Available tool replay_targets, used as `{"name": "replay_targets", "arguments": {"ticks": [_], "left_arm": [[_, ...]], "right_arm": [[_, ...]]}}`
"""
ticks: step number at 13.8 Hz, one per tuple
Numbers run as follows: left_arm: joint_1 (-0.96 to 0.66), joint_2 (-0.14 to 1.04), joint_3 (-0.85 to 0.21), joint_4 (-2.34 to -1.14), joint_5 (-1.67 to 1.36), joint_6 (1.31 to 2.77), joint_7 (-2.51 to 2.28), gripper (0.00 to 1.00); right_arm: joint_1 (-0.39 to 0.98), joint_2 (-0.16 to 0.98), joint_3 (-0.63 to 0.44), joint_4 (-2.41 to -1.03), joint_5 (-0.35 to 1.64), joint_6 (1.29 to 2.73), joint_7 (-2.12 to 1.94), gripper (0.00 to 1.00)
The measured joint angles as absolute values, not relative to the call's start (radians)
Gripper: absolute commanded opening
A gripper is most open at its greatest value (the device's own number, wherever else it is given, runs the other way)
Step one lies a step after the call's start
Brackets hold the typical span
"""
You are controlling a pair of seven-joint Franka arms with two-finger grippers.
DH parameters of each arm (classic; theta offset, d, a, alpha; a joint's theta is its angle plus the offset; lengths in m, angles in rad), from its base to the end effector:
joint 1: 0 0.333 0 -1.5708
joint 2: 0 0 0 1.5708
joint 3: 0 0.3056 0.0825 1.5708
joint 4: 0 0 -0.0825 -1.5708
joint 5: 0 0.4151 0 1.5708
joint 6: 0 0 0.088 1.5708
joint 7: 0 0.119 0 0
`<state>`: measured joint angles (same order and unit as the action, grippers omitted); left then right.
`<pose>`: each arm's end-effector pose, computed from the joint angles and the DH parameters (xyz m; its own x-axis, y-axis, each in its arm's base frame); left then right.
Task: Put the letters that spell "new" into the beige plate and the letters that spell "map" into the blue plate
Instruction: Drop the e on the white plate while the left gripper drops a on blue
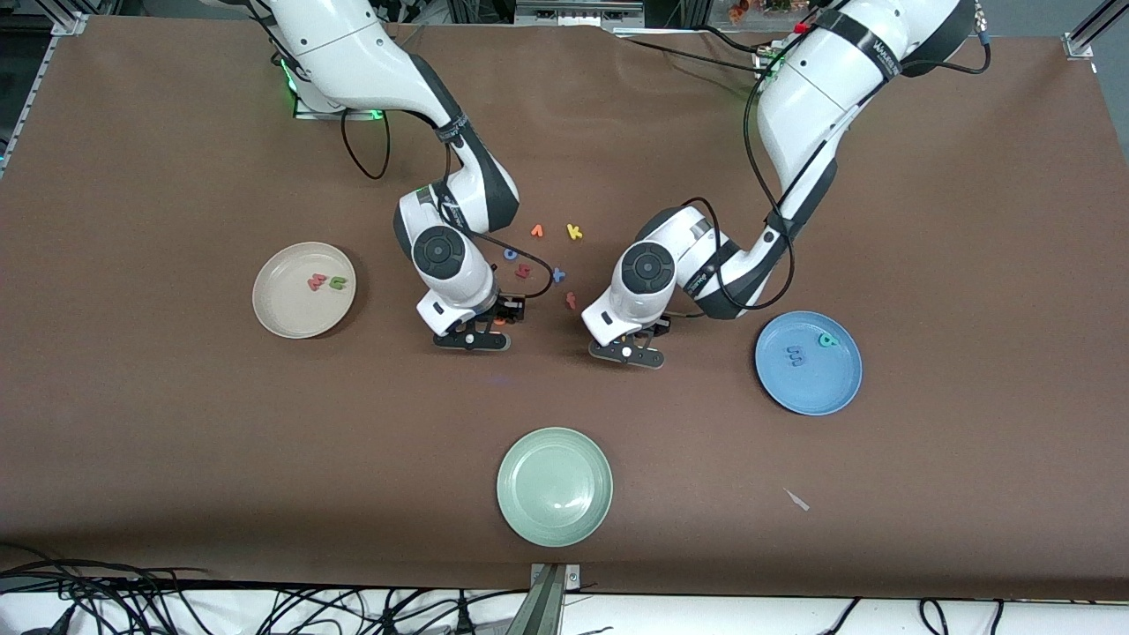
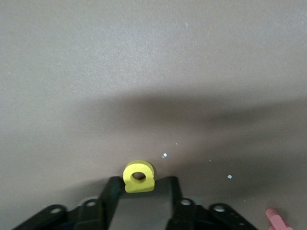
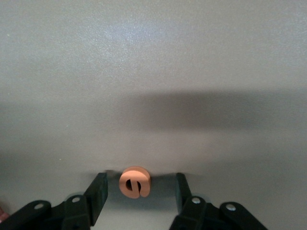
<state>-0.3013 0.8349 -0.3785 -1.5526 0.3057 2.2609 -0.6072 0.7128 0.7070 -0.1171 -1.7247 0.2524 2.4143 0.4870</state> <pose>0.5744 -0.4158 0.1335 0.9826 -0.1693 -0.0761 -0.1687 -0.9856 0.0147 0.5600 0.3882 0.1331 0.9971 -0.0514 -0.0553 -0.0553 -0.9959 -0.0719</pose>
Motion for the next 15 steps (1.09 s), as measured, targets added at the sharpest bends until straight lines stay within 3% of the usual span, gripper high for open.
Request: {"name": "replay_targets", "arguments": {"ticks": [1, 5, 11, 15], "left_arm": [[-0.3, 0.834, -0.378, -1.551, 0.306, 2.261, -0.607, 0.09], [-0.285, 0.827, -0.373, -1.54, 0.307, 2.25, -0.592, 0.09], [-0.152, 0.702, -0.369, -1.515, 0.308, 2.022, -0.297, 0.1], [0.001, 0.674, -0.36, -1.527, 0.309, 1.931, 0.064, 0.13]], "right_arm": [[0.714, 0.708, -0.117, -1.725, 0.252, 2.414, 0.487, 0.6], [0.718, 0.708, -0.118, -1.723, 0.252, 2.42, 0.487, 0.41], [0.72, 0.706, -0.119, -1.719, 0.252, 2.422, 0.487, 0.18], [0.72, 0.71, -0.124, -1.708, 0.252, 2.404, 0.485, 0.13]]}}
